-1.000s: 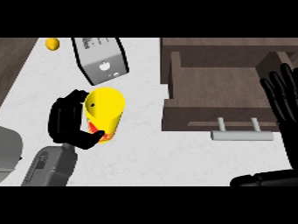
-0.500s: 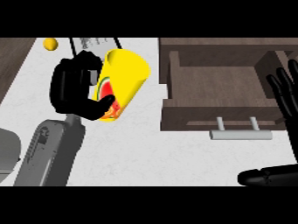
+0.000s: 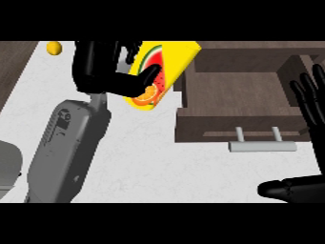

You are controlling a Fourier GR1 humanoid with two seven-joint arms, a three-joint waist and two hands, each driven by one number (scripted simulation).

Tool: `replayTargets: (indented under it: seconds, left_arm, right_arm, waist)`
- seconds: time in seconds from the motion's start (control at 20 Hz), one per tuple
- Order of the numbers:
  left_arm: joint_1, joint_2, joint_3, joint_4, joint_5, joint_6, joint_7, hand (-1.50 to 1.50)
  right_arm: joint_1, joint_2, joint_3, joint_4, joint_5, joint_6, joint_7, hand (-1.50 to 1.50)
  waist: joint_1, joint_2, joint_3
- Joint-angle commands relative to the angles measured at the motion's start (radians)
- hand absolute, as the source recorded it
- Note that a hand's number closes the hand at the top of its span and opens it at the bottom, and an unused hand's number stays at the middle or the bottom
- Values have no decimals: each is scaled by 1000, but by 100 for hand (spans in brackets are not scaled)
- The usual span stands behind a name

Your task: Pick up the cup, place it into the drawer and close the drawer

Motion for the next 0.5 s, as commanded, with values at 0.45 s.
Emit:
replayTargets:
  seconds: [0.45]
  left_arm:
    - [-286, -25, -119, 341, 16, 165, -16, 150]
  right_arm:
    - [-14, 13, 2, 53, -4, 10, -43, -150]
  waist:
    - [-13, 3, 0]
